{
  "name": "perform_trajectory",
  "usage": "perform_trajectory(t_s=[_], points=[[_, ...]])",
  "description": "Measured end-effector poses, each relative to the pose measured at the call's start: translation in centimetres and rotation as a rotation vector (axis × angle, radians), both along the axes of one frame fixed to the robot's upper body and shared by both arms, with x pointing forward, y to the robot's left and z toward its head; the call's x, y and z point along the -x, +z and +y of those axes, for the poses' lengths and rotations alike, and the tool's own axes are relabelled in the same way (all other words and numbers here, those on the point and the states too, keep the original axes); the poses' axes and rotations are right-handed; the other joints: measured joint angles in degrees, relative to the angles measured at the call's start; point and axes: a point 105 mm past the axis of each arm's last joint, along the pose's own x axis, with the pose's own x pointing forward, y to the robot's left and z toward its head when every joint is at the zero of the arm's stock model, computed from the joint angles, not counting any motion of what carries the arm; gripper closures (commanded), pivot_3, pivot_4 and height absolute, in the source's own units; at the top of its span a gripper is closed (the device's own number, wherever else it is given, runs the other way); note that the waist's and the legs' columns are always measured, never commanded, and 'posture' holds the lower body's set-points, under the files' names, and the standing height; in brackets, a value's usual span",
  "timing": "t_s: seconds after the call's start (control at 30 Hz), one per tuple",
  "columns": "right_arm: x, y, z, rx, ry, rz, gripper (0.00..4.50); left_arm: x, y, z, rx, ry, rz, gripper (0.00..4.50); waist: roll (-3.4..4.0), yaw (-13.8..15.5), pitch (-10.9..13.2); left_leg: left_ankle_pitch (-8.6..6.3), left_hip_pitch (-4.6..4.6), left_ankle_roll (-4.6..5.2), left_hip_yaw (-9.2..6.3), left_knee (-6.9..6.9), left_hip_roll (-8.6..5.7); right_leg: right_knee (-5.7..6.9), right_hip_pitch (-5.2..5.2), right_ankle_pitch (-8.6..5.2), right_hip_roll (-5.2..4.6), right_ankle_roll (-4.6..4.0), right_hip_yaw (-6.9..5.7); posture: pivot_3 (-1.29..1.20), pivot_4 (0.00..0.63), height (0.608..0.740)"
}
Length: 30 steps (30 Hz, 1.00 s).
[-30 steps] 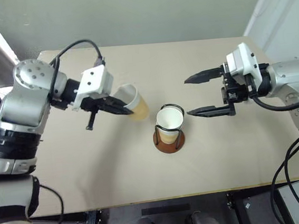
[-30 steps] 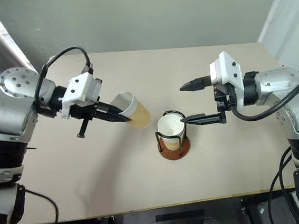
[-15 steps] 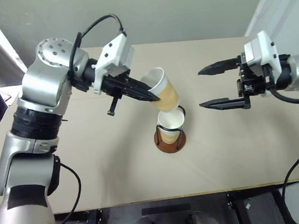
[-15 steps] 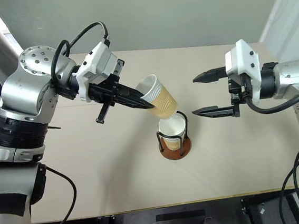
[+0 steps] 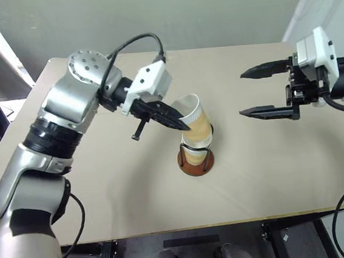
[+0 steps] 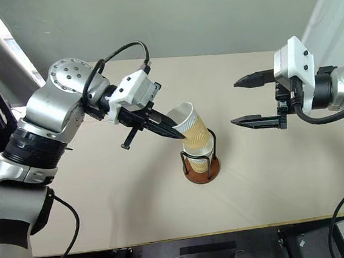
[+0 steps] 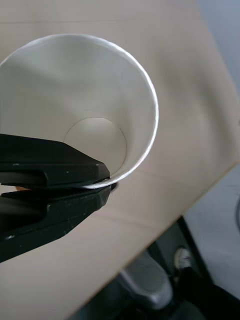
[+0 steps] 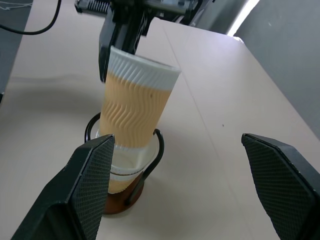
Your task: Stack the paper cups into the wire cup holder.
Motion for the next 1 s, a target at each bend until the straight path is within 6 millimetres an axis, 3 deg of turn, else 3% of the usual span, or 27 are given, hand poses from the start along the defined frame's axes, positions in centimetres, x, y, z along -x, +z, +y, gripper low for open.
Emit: perform_trajectory(t_s=[0.57, 0.83, 0.93, 1.0], points=[[0.0, -0.2, -0.1, -0.002, -0.009, 0.002, 0.38, -0.8, -1.1, -0.7, -0.117, -0.070, -0.129, 4.42, 0.00, 0.17, 0.00, -0.04, -0.04, 0.06, 0.01, 0.04, -0.01, -0.02, 0.01, 0.02, 0.00, 0.04, 0.00, 0.00, 0.150, 0.740], [-0.1, -0.1, -0.1, -0.003, -0.010, -0.001, 0.38, -1.4, 0.2, -1.8, -0.164, -0.122, -0.225, 4.42, 0.00, 0.39, 0.00, -0.08, -0.09, 0.14, 0.02, 0.06, -0.01, -0.03, 0.02, 0.02, -0.01, 0.05, 0.00, 0.00, 0.150, 0.740], [0.0, -0.1, -0.1, -0.002, -0.010, -0.001, 0.38, -1.3, -0.1, -2.3, -0.169, -0.144, -0.215, 3.81, 0.00, 0.46, 0.00, -0.09, -0.12, 0.15, 0.04, 0.06, -0.01, 0.00, 0.02, 0.04, -0.01, 0.08, 0.01, 0.00, 0.150, 0.740], [0.0, -0.1, -0.1, -0.002, -0.010, 0.000, 0.38, -1.0, -0.6, -2.4, -0.184, -0.158, -0.187, 3.15, 0.00, 0.46, 0.00, -0.09, -0.16, 0.15, 0.04, 0.06, -0.01, 0.00, 0.01, 0.06, 0.01, 0.11, 0.00, 0.00, 0.150, 0.740]])
